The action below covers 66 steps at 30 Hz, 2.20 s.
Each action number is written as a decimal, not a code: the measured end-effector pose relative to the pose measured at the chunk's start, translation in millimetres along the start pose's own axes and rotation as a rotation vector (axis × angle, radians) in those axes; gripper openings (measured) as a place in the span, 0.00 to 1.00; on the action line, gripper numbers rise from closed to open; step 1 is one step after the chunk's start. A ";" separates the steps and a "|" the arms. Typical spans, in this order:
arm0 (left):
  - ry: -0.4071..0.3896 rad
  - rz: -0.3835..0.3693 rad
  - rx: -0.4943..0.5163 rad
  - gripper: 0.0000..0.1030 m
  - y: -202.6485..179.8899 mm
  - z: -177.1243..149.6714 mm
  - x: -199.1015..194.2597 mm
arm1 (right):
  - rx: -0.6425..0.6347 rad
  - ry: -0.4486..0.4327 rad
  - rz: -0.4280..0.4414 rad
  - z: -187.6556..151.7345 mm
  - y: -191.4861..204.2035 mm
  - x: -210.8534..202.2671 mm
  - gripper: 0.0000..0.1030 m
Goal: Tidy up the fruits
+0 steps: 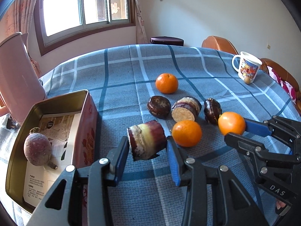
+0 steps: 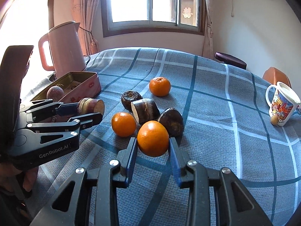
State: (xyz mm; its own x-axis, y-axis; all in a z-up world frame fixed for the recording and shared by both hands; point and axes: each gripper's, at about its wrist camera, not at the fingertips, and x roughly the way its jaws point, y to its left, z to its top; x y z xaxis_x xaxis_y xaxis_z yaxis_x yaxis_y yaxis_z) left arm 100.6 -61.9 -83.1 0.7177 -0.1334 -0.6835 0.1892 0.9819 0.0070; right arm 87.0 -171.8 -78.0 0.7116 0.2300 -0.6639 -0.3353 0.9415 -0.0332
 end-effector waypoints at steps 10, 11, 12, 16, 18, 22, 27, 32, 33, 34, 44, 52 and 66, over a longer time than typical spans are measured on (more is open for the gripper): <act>-0.049 0.001 0.013 0.40 -4.2 -1.9 -10.7 | 0.015 -0.064 0.003 -0.6 -2.7 -11.1 0.34; -0.054 0.001 0.013 0.40 -4.3 -2.3 -11.8 | 0.016 -0.071 0.004 -0.6 -2.8 -12.2 0.34; -0.058 0.003 0.012 0.40 -4.3 -2.4 -12.7 | 0.017 -0.077 0.005 -0.7 -3.1 -13.2 0.34; -0.076 0.006 0.009 0.40 -3.7 -3.5 -16.5 | 0.022 -0.101 0.006 -1.2 -4.0 -17.4 0.34; -0.085 0.006 0.007 0.40 -3.2 -4.0 -18.1 | 0.023 -0.109 0.006 -1.3 -4.1 -18.9 0.34; -0.108 -0.002 0.003 0.40 -2.2 -4.9 -22.8 | 0.023 -0.128 0.005 -2.0 -4.1 -22.2 0.34; -0.139 -0.013 -0.002 0.40 -0.9 -6.0 -28.5 | 0.026 -0.156 0.006 -2.9 -4.8 -26.9 0.34; -0.157 -0.004 0.003 0.40 -2.3 -6.5 -31.8 | 0.031 -0.175 0.011 -3.9 -5.5 -29.6 0.34; -0.160 0.000 0.004 0.40 -2.6 -6.9 -32.4 | 0.032 -0.180 0.012 -4.2 -5.9 -30.4 0.34; -0.162 0.003 0.005 0.40 -2.9 -7.2 -32.9 | 0.033 -0.185 0.014 -4.5 -6.0 -31.2 0.34; -0.195 0.026 0.018 0.40 -6.1 -8.7 -39.1 | 0.027 -0.228 0.009 -7.3 -4.8 -39.8 0.34; -0.216 0.040 0.021 0.40 -7.9 -9.5 -43.1 | 0.022 -0.262 0.010 -8.8 -4.1 -45.9 0.34; -0.262 0.056 0.028 0.40 -9.6 -12.2 -51.7 | 0.011 -0.304 0.011 -12.9 -3.3 -52.9 0.34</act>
State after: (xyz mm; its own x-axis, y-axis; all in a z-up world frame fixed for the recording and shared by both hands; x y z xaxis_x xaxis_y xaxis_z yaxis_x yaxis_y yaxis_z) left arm 53.4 -62.8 -56.7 0.8759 -0.1125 -0.4692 0.1599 0.9852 0.0623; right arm 42.6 -190.3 -52.4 0.8605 0.3020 -0.4102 -0.3386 0.9408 -0.0177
